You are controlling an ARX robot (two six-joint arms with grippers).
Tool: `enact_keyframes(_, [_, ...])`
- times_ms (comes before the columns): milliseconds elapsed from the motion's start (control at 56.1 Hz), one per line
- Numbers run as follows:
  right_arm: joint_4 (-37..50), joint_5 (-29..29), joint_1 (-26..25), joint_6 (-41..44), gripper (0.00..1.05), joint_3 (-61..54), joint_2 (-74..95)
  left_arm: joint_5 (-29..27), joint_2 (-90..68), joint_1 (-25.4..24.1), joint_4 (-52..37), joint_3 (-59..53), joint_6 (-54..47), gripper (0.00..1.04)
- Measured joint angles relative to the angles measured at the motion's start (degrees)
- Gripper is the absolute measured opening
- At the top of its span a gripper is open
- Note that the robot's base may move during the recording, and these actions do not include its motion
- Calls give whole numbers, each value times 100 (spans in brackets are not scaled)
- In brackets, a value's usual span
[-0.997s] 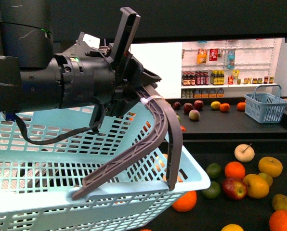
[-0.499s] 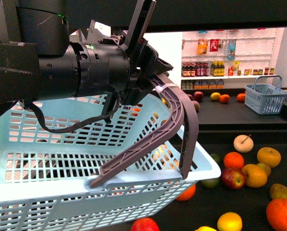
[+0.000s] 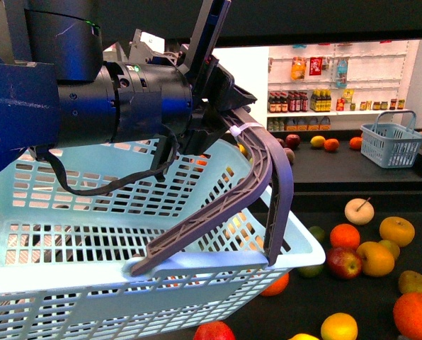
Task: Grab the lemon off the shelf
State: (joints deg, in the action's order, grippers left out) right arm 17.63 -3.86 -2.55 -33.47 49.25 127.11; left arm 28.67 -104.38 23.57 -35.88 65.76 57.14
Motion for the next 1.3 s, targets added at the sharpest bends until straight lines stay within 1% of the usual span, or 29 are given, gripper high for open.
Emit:
enact_keyframes(142, [-151, 7, 59, -896, 97, 1244, 942, 24, 0, 2, 0, 0, 2, 10])
enact_keyframes(267, [-225, 46, 273, -1384, 97, 2094, 1504, 4, 0, 0, 0, 0, 0, 10])
enact_keyframes(410, [-291, 90, 444, -1633, 97, 2763, 1882, 7, 0, 2, 0, 0, 0, 10])
enact_keyframes(606, [-557, 90, 498, -1685, 97, 3449, 2197, 7, 0, 2, 0, 0, 0, 10])
enact_keyframes(801, [-909, 9, 426, -1635, 97, 4170, 2649, 7, 0, 0, 0, 0, 2, 10])
enact_keyframes(1300, [-1469, -85, 404, -1449, 97, 5344, 3383, 7, 0, 2, 0, 0, 2, 10])
